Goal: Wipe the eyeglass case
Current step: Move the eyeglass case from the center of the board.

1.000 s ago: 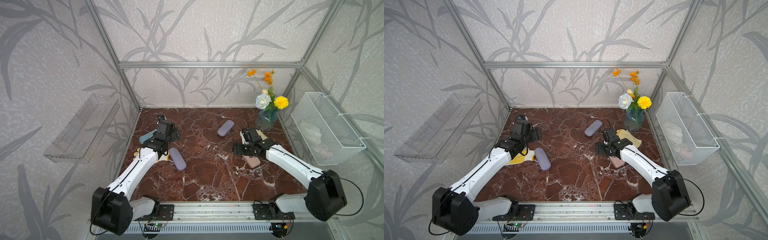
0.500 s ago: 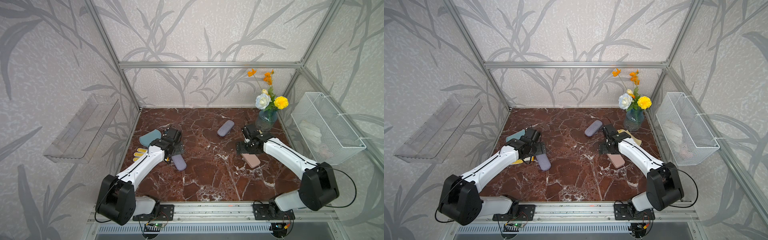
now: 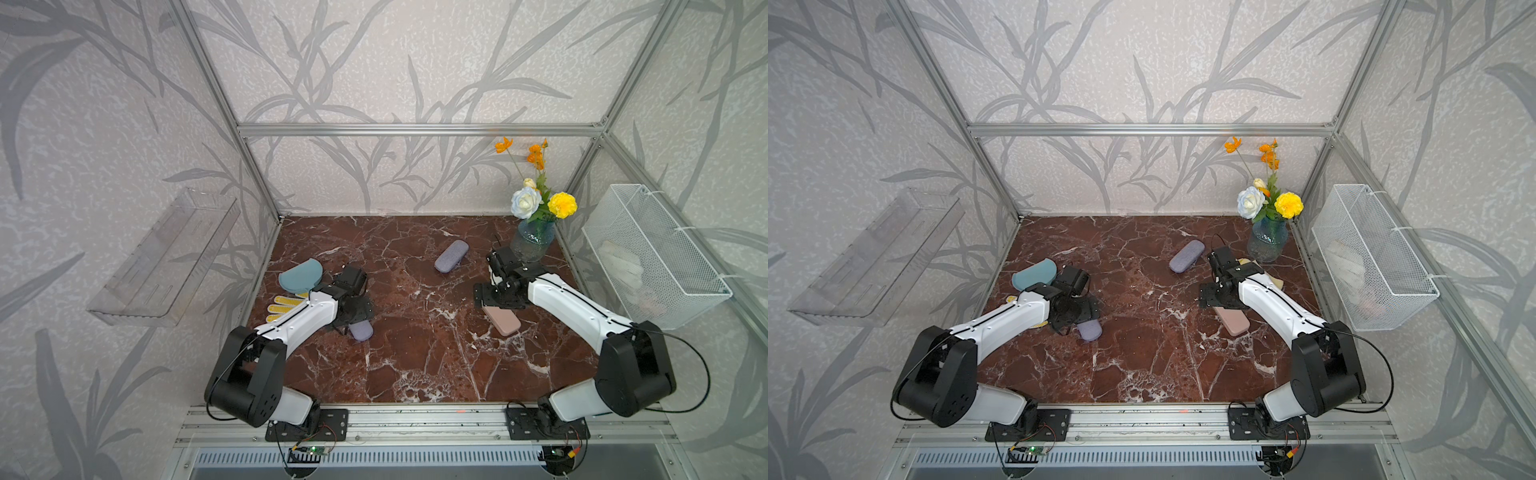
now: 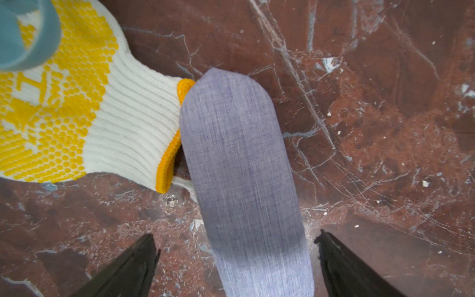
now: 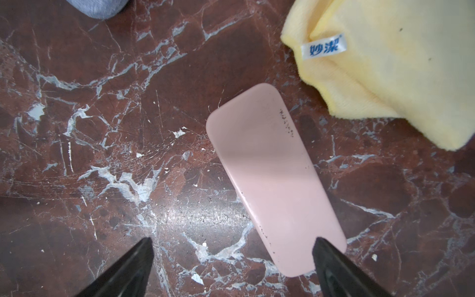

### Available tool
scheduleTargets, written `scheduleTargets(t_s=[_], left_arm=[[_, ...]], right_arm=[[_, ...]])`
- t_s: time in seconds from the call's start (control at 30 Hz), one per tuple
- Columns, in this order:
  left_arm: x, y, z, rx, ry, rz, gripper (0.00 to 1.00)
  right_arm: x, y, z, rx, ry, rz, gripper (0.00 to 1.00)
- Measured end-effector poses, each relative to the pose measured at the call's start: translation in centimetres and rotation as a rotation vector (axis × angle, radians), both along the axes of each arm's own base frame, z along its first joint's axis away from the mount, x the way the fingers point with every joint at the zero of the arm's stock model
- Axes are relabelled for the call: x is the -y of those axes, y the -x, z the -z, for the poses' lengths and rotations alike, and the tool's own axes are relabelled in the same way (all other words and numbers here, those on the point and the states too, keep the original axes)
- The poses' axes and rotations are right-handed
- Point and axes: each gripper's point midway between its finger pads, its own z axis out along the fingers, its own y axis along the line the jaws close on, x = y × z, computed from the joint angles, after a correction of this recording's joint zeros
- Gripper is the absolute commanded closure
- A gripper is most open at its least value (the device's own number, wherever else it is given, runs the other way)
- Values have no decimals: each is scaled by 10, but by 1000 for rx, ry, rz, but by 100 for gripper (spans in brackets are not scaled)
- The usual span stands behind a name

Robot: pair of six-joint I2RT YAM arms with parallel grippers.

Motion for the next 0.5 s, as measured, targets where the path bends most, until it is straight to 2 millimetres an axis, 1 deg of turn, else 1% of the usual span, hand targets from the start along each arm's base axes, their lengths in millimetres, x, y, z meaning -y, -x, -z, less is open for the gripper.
scheduleTargets(t_s=[0.13, 0.27, 0.4, 0.5], left_arm=[[8, -8, 6, 12, 19, 6, 14], [16, -13, 16, 8, 32, 26, 20], [22, -17, 26, -14, 27, 61, 34], [32, -27, 26, -11, 45, 98, 36]], right_arm=[[-6, -1, 6, -18, -28, 2, 4], [-10, -2, 6, -15, -52, 5, 5], [-12, -3, 7, -14, -64, 5, 5], [-12, -1, 9, -20, -67, 5, 5]])
